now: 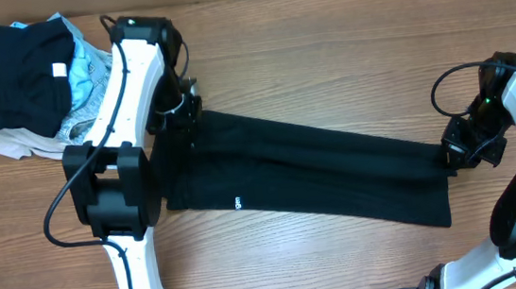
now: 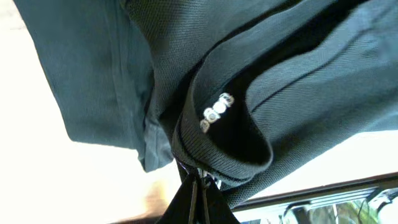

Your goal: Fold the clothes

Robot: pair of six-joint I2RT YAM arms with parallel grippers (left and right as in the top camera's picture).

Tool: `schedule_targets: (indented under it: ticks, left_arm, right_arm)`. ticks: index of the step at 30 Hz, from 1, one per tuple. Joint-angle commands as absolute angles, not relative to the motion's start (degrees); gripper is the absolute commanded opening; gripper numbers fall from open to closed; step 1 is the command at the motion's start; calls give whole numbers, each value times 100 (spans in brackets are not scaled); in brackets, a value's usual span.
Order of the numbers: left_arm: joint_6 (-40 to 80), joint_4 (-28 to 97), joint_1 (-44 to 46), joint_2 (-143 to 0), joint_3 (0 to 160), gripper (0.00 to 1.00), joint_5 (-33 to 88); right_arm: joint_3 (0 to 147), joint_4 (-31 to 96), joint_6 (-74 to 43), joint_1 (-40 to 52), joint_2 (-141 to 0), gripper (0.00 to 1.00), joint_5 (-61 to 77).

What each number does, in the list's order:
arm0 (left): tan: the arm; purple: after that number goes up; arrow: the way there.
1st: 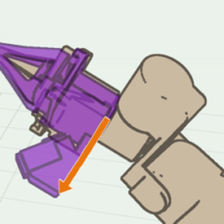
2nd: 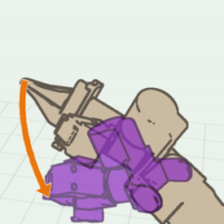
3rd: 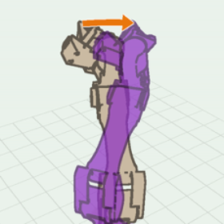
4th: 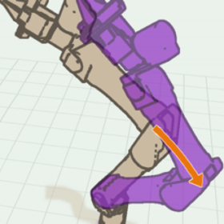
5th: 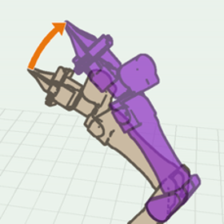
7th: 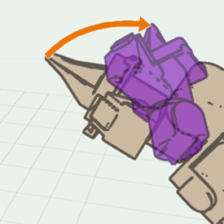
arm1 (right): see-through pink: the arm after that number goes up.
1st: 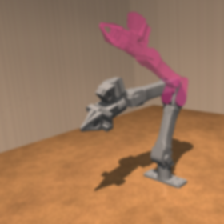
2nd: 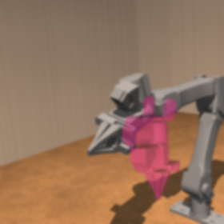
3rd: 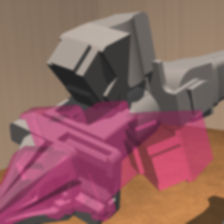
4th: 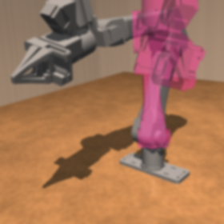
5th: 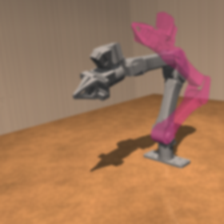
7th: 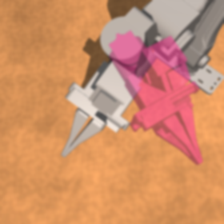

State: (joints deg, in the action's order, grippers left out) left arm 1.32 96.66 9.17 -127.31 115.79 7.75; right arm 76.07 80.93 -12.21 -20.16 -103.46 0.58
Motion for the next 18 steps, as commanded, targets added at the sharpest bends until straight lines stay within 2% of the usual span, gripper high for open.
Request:
schedule_targets:
  ticks: [1,2,3,7,13,15,18]
  left_arm:
    - [191,9684,956,-12687,11448,4,532]
    - [191,9686,956,-12687,11448,4,534]
    - [189,9684,956,-12687,11448,5,532]
    - [167,9686,956,-12687,11448,14,532]
    - [163,9686,956,-12685,11448,30,541]
    - [123,9686,954,-12685,11448,34,541]
    - [121,9686,939,-12685,11450,34,537]
  right_arm:
    - [7371,7959,-1326,-1999,-10328,11,-102]
    - [7303,7883,-1341,-1999,-10328,36,-99]
    - [7238,7802,-1358,-1999,-10328,47,-97]
    - [7111,7439,-1396,-2034,-10328,52,-51]
    - [7109,6912,-1426,-2565,-10328,72,993]
    - [7094,6893,-1225,-2768,-10328,74,1280]
    - [6838,6875,-1149,-3026,-10328,73,1653]
